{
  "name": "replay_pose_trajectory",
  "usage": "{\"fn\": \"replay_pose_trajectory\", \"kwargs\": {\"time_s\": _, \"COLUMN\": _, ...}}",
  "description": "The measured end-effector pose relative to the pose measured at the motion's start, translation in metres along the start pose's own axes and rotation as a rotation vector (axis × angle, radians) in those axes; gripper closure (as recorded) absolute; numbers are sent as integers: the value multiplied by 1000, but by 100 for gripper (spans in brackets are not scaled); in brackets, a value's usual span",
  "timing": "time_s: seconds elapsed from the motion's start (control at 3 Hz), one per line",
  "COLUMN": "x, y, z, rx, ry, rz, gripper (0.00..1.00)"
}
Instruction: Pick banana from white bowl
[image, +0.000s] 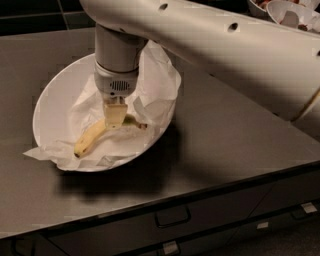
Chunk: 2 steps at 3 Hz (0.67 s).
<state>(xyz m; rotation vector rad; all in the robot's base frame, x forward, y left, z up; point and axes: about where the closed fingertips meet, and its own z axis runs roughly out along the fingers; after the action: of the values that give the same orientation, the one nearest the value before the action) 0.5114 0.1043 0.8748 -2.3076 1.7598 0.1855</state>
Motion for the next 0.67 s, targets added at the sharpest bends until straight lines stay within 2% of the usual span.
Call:
{"fn": "replay_pose_trajectory", "kwargs": {"time_s": 0.33, "x": 6, "y": 2, "z": -22, "rx": 93, "ry": -32, "rz": -2, "gripper": 100}}
{"fn": "replay_pose_trajectory", "kwargs": {"time_s": 0.67, "x": 9, "y": 4, "z": -41, "rx": 190, "ry": -109, "rz": -31, "gripper": 100}}
